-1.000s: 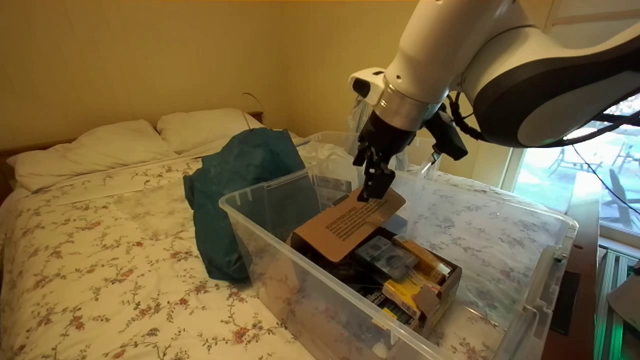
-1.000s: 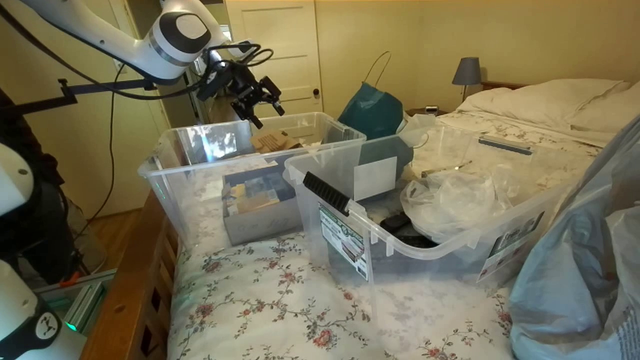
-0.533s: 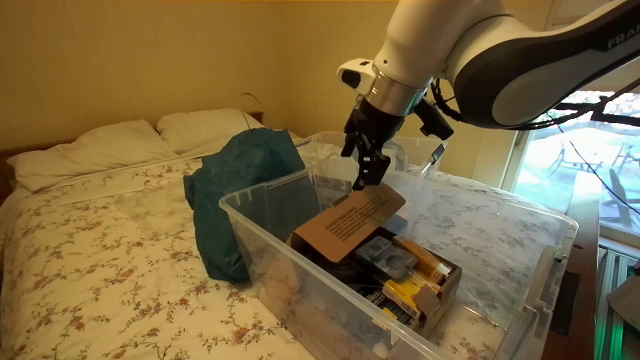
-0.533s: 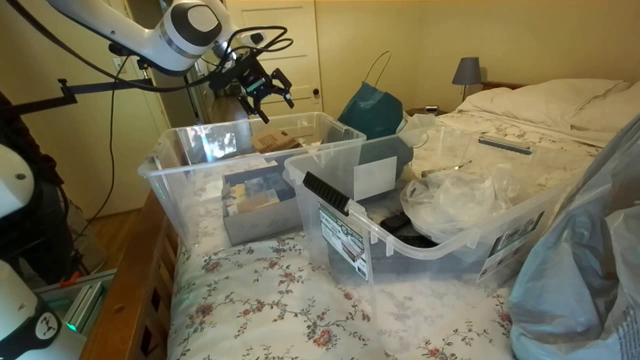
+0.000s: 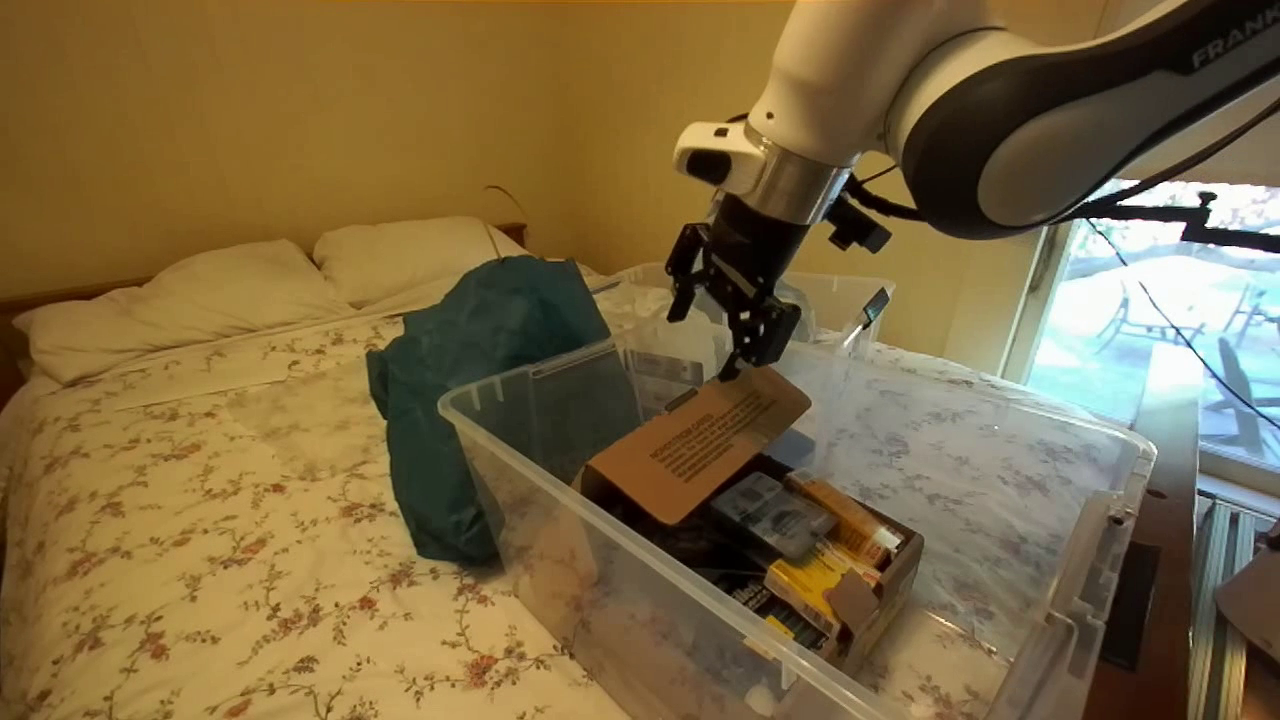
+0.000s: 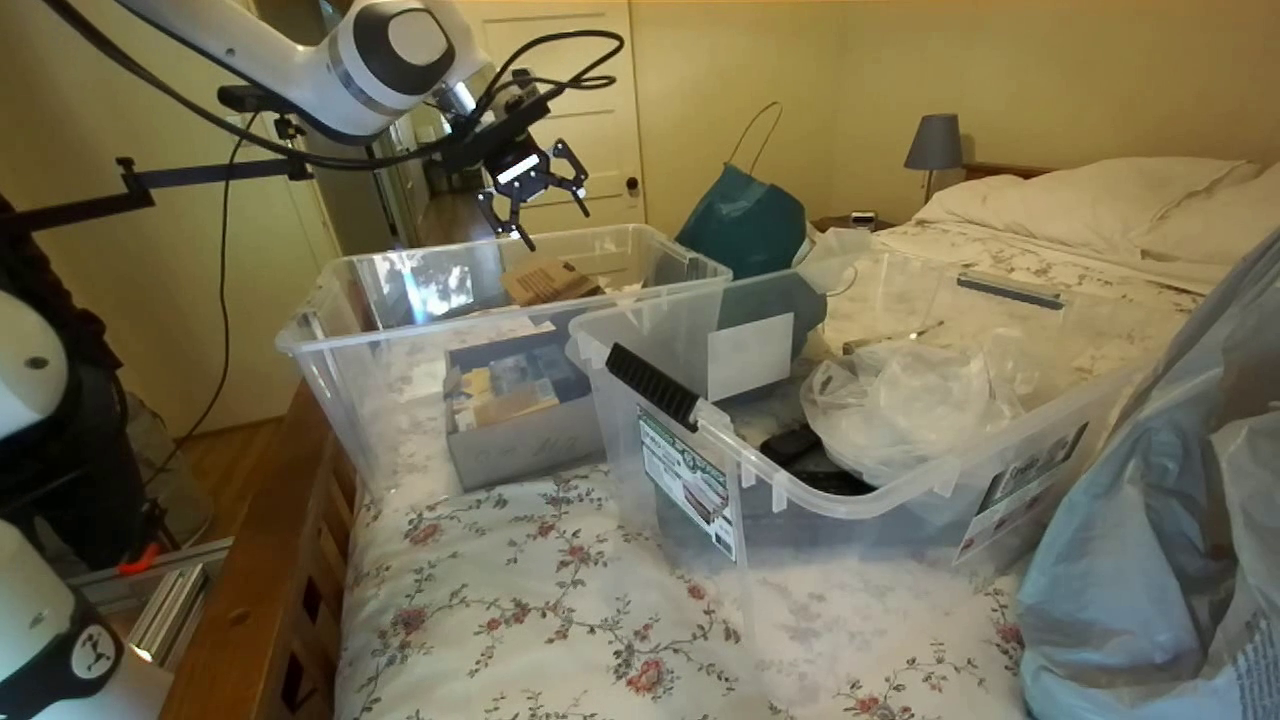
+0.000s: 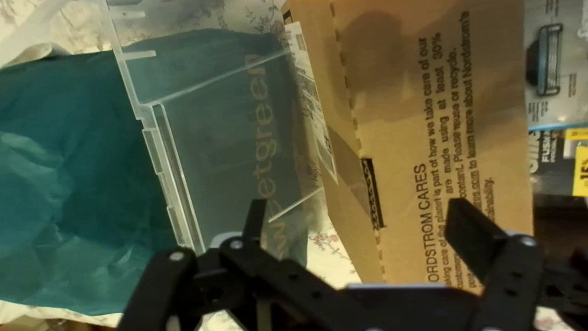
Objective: Close the brown box.
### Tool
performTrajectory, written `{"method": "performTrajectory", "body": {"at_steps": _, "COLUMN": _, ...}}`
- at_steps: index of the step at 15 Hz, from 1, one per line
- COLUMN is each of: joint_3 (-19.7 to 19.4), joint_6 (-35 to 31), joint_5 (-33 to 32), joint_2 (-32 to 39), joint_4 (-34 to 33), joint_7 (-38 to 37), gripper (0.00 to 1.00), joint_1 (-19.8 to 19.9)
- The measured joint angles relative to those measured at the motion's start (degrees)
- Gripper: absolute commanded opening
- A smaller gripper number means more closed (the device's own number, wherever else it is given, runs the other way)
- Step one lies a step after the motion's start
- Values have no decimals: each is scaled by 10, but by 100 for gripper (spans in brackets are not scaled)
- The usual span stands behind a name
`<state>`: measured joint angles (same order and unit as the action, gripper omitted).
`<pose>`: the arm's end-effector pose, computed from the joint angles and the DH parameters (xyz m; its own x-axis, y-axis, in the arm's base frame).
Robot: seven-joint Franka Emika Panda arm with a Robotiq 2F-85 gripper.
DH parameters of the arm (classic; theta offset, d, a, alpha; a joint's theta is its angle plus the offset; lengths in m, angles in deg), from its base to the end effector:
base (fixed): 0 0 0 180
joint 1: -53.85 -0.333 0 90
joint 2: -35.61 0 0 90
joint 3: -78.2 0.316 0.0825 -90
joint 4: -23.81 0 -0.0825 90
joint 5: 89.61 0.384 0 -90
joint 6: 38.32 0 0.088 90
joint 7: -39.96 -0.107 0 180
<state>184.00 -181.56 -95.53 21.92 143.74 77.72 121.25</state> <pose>0.4435 0.3853 0.4242 0.1100 0.9927 0.0497 0.8944 -0.1207 0.4307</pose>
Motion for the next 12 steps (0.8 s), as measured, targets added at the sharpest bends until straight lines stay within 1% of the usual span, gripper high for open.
{"method": "performTrajectory", "body": {"at_steps": 3, "joint_3": 60, "joint_6": 24, "joint_5": 25, "joint_2": 4, "joint_4": -4, "joint_7": 108, "gripper": 100, "joint_1": 65}}
{"method": "performTrajectory", "body": {"at_steps": 5, "joint_3": 107, "joint_6": 35, "joint_5": 60, "joint_2": -4, "joint_4": -9, "joint_7": 164, "gripper": 100, "joint_1": 109}}
{"method": "performTrajectory", "body": {"at_steps": 7, "joint_3": 147, "joint_6": 38, "joint_5": 91, "joint_2": -25, "joint_4": -26, "joint_7": 190, "gripper": 100, "joint_1": 143}}
{"method": "performTrajectory", "body": {"at_steps": 9, "joint_3": 179, "joint_6": 38, "joint_5": 108, "joint_2": -56, "joint_4": -54, "joint_7": 199, "gripper": 100, "joint_1": 171}}
{"method": "performTrajectory", "body": {"at_steps": 10, "joint_3": 183, "joint_6": 38, "joint_5": 122, "joint_2": -74, "joint_4": -70, "joint_7": 202, "gripper": 100, "joint_1": 175}}
{"method": "performTrajectory", "body": {"at_steps": 12, "joint_3": 175, "joint_6": 38, "joint_5": 137, "joint_2": -112, "joint_4": -103, "joint_7": 204, "gripper": 100, "joint_1": 177}}
